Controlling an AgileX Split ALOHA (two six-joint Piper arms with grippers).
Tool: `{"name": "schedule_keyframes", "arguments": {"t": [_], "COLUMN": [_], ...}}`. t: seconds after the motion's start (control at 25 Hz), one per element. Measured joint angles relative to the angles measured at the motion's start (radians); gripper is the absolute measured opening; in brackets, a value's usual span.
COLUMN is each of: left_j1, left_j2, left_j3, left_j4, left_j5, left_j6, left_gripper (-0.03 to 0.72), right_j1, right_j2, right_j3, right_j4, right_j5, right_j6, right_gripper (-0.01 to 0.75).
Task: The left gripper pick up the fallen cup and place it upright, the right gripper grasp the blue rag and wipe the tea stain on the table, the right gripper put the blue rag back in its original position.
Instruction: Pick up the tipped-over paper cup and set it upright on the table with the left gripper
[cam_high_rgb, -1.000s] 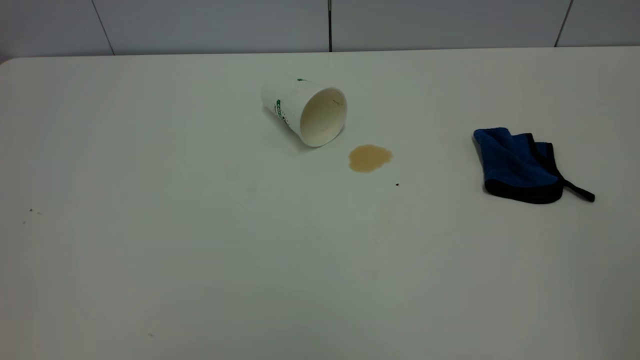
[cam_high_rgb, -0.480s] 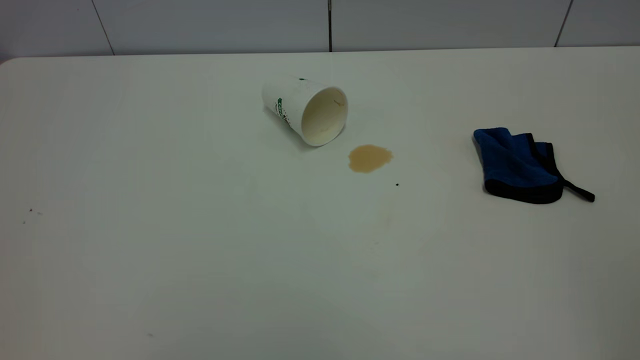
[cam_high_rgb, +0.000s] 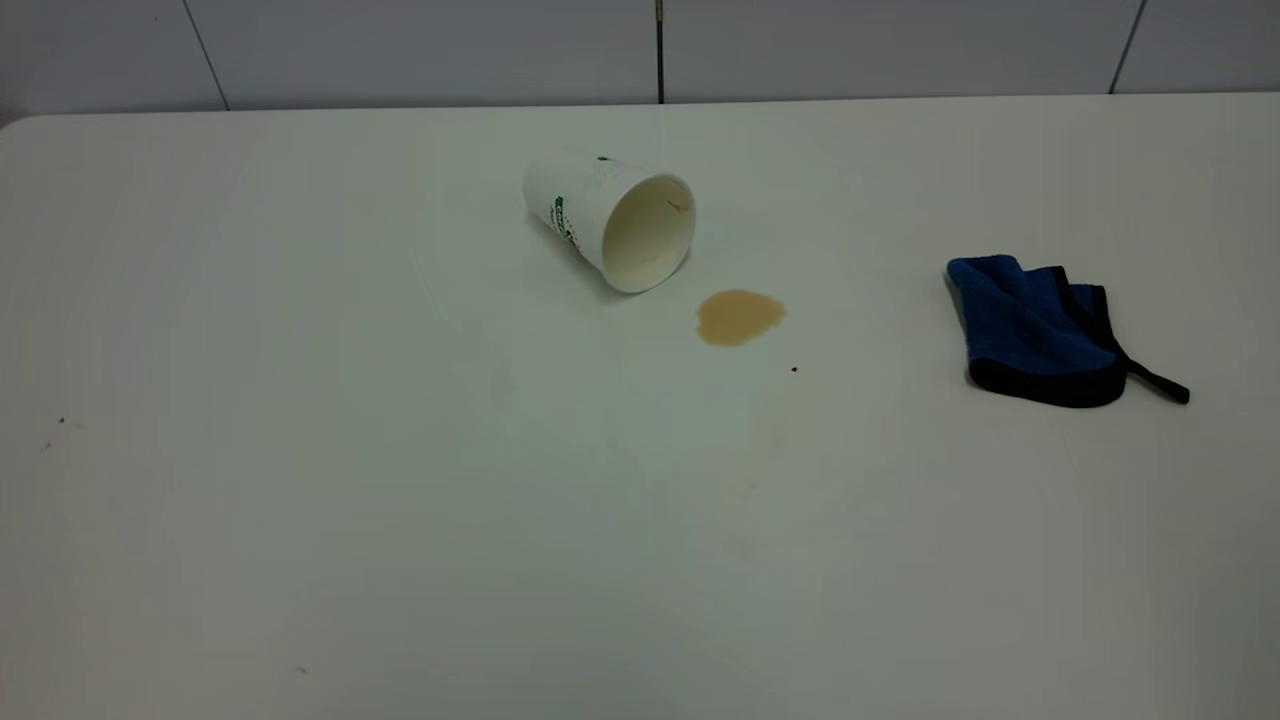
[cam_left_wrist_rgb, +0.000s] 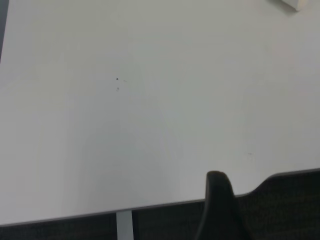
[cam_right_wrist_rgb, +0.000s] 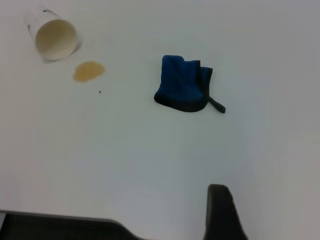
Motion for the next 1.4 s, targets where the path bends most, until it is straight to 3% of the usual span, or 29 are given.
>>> {"name": "schedule_keyframes", "arguments": {"t": [0.24,0.68,1.0,1.12,1.4], "left_j1": [0.000,0.000,-0.003,-0.050,-0.283], "left_j2": [0.065,0.676,1.101,1.228,1.534], "left_j3": [-0.011,-0.089,-0.233,-0.287,-0.419], "left_j4": [0.000,-0.079,-0.297,-0.314,-0.265], "left_j5": [-0.030,-0.465,-0.630,-0.658,-0.779], "left_j6": [-0.003,0.111,0.407,0.466,0.406], "left_gripper": [0.525,0.584,0.585,0.585,0.585], "right_j1": [0.000,0.000,0.000,0.000,0.000], "right_j2": [0.000,0.000,0.000,0.000,0.000], "right_j3": [0.000,0.000,0.000,0.000,0.000], "right_j4": [0.000,0.000,0.000,0.000,0.000], "right_j5": [0.000,0.000,0.000,0.000,0.000], "right_j6": [0.000,0.000,0.000,0.000,0.000], "right_gripper": [0.511,0.511,0.511,0.511,0.511]}}
